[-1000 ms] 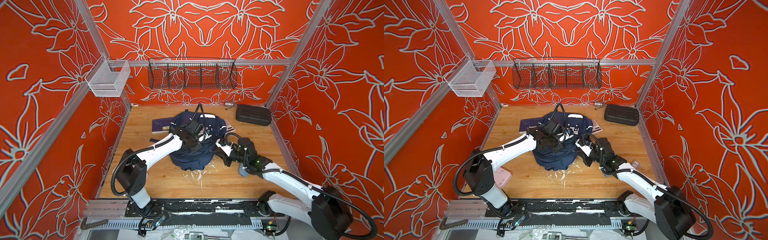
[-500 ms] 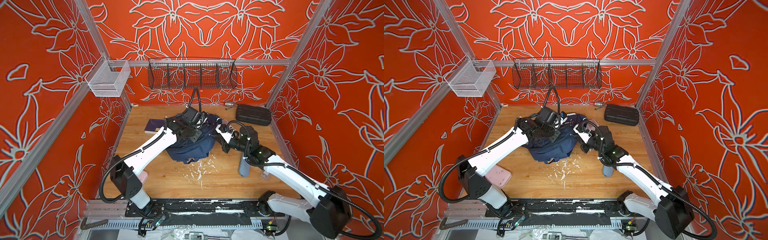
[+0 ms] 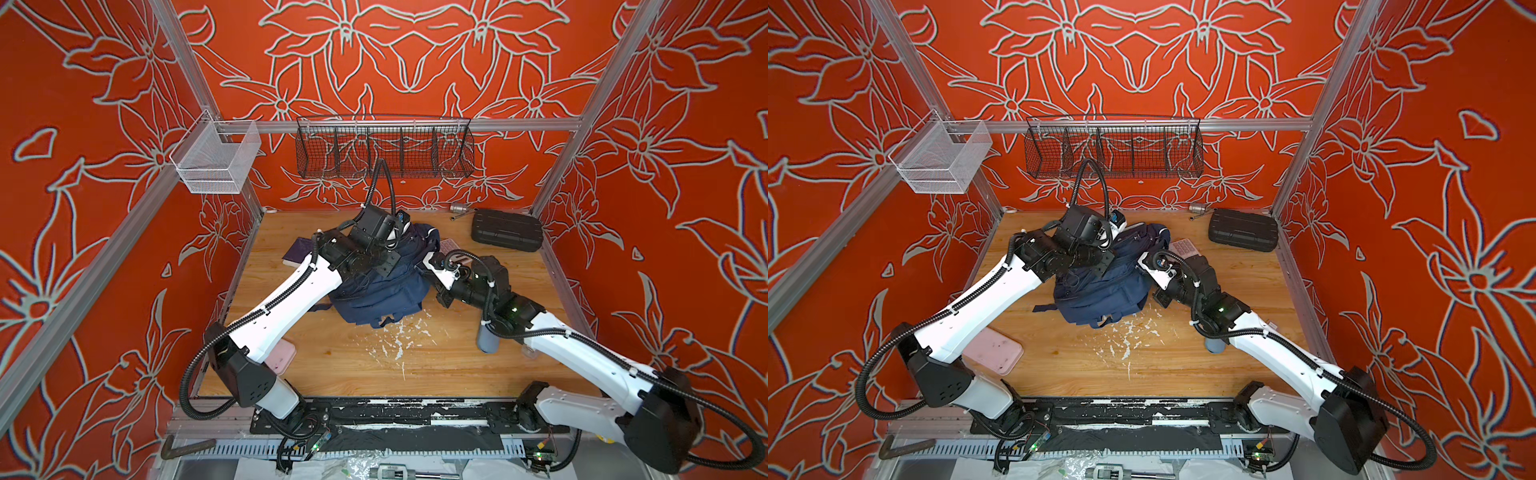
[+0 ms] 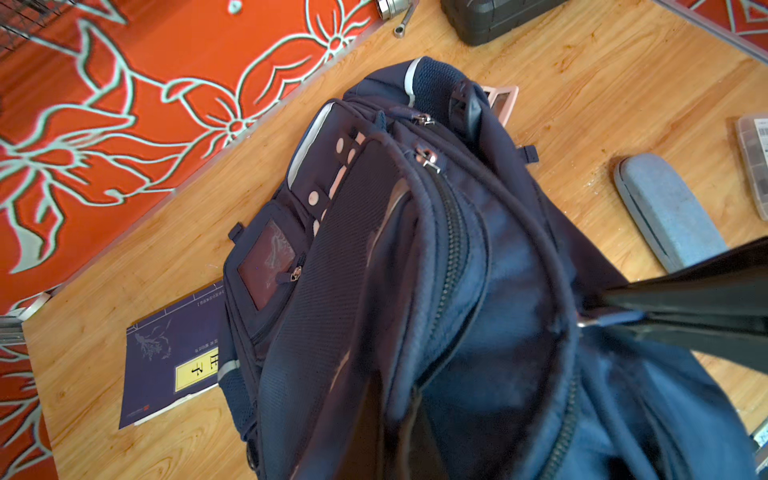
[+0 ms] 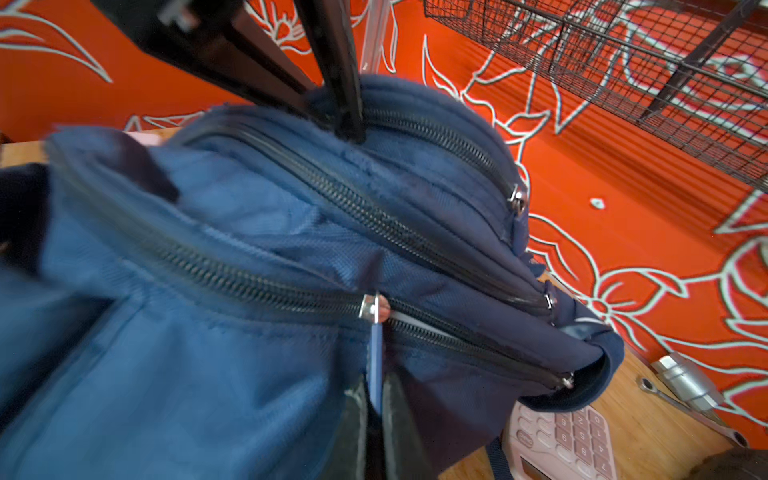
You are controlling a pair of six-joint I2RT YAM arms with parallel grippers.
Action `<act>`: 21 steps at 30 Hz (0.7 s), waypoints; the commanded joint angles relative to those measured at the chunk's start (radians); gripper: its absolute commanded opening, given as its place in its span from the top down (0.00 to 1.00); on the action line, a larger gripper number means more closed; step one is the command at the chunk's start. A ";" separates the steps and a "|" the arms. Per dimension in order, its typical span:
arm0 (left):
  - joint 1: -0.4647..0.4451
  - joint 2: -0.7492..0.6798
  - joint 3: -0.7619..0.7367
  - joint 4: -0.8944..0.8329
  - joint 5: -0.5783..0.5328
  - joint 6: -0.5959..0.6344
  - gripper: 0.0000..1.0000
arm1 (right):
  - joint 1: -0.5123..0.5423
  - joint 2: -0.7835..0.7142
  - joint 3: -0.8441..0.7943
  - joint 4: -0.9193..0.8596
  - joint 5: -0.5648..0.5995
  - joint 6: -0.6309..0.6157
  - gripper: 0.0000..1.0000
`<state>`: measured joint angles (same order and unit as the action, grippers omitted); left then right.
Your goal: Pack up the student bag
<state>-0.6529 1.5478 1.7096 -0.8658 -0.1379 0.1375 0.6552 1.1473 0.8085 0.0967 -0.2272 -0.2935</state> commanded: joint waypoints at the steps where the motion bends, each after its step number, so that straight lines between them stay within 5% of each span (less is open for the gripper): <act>1: -0.010 -0.010 0.153 0.162 0.019 0.001 1.00 | 0.046 0.033 0.029 -0.020 0.068 -0.054 1.00; 12: -0.058 0.087 0.458 -0.115 -0.159 0.010 1.00 | 0.043 0.133 0.070 0.101 -0.009 -0.011 1.00; 21: -0.090 0.048 0.301 -0.070 -0.214 0.005 1.00 | -0.034 0.292 0.157 0.223 -0.170 0.056 1.00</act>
<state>-0.7120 1.6623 2.0396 -1.1137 -0.3653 0.1505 0.6346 1.3933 0.9390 0.2619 -0.3149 -0.2703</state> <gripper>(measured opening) 0.060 0.080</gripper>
